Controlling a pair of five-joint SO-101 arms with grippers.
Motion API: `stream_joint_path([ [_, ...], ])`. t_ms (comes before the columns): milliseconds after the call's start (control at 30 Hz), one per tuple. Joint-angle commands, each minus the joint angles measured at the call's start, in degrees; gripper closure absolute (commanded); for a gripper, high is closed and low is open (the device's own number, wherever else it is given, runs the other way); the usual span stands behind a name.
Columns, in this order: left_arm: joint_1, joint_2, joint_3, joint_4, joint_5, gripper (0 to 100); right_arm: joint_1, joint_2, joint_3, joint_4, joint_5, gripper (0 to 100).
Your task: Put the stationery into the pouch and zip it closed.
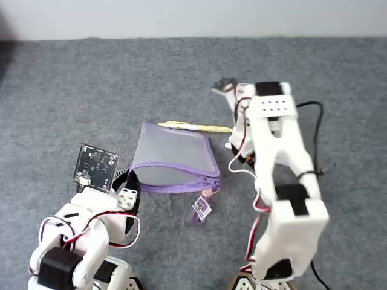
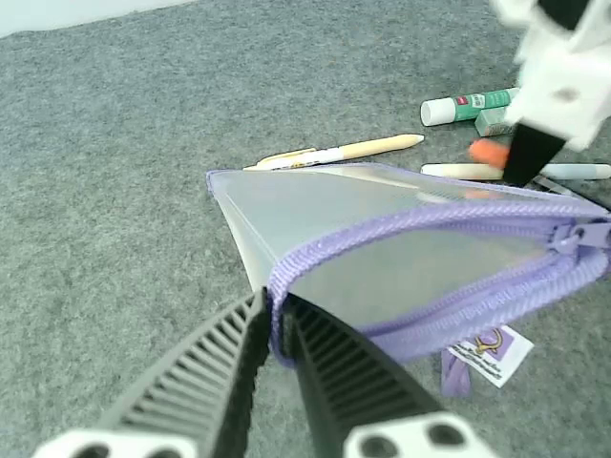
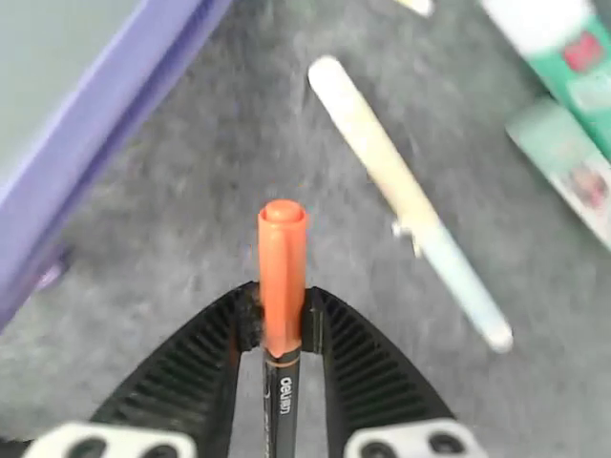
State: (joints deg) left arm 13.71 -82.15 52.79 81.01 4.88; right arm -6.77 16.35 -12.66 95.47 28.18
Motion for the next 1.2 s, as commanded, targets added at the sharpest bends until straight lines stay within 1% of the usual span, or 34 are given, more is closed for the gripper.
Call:
stream_joint_path([
  [0,0.09,1.05,-1.98,-1.23,0.88,99,0.57,-12.00,-0.88,5.05,-4.66,99.1],
  [100,0.18,1.14,-4.62,-1.05,3.60,99,0.04,-20.18,-0.88,5.93,-8.70,99.1],
  [200,0.18,2.99,-7.34,-0.09,3.96,99,-1.54,-27.21,-0.88,6.20,-12.04,99.1],
  [267,0.18,5.63,-10.42,0.97,4.57,99,-3.38,-31.52,-0.88,6.20,-14.77,99.1],
  [333,0.26,8.79,-14.64,1.14,6.77,99,-5.67,-35.82,-0.88,6.11,-17.85,99.1],
  [500,4.04,18.11,-24.40,4.84,12.22,99,-14.02,-47.08,-0.97,4.97,-29.10,99.1],
  [633,6.24,24.18,-27.03,9.05,15.12,99,-21.49,-53.41,-0.88,0.48,-36.04,99.1],
  [733,6.86,25.58,-26.77,9.23,16.18,99,-24.57,-55.43,-0.88,-5.85,-37.71,99.1],
  [900,6.86,25.67,-25.89,7.30,16.26,99,-26.68,-56.13,-0.88,-18.33,-37.98,99.1],
  [1067,6.86,25.85,-25.63,5.54,17.05,99,-26.77,-55.60,-0.79,-25.45,-37.98,99.1],
  [1167,6.86,25.85,-25.71,4.48,17.05,99,-26.77,-55.60,1.76,-29.58,-37.63,99.1],
])
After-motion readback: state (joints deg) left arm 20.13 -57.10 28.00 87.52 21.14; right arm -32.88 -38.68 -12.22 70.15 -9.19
